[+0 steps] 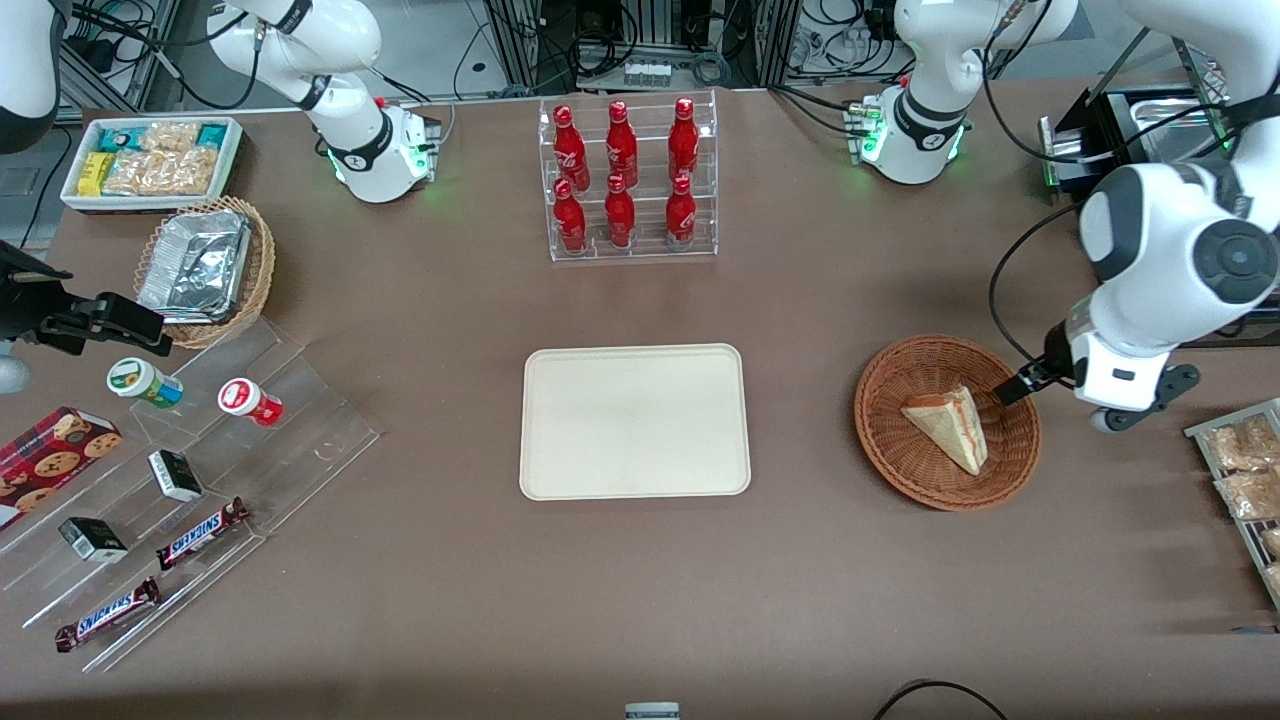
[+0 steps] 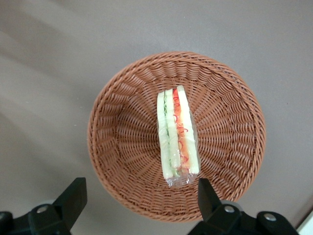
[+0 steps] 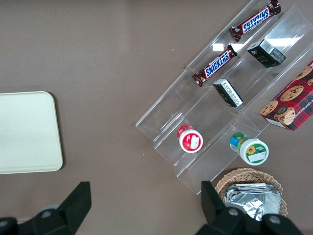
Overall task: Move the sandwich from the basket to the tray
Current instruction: 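Lower the open left gripper over the wrapped sandwich in the basket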
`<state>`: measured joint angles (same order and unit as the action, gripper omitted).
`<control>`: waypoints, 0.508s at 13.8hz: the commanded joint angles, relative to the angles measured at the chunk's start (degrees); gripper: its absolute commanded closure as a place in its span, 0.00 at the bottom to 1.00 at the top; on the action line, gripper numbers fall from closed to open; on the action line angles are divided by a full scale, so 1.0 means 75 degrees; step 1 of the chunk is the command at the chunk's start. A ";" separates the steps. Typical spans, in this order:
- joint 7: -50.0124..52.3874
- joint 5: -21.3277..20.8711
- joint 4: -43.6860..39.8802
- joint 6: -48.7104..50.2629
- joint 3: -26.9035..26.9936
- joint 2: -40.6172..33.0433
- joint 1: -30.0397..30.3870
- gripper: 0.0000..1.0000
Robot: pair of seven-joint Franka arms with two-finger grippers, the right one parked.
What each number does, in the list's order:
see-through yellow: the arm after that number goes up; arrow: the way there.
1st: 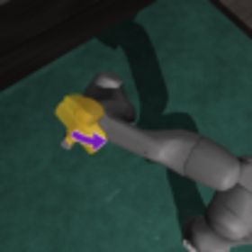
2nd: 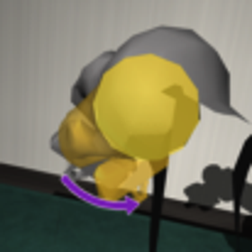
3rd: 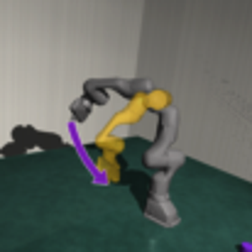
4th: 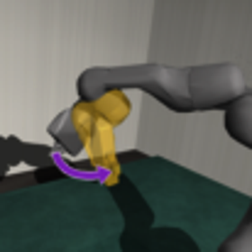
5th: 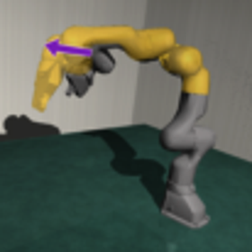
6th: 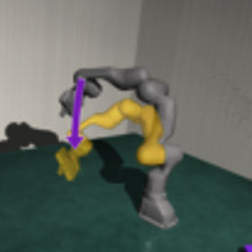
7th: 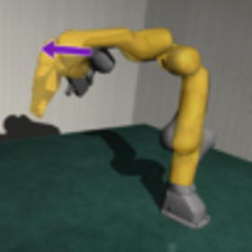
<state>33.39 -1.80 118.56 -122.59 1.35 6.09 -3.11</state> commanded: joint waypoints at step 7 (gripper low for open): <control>0.0574 0.0287 0.1300 -0.2227 0.0031 0.0125 -0.0301 0.00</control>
<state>35.52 -0.32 127.04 -136.26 1.33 6.62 -4.37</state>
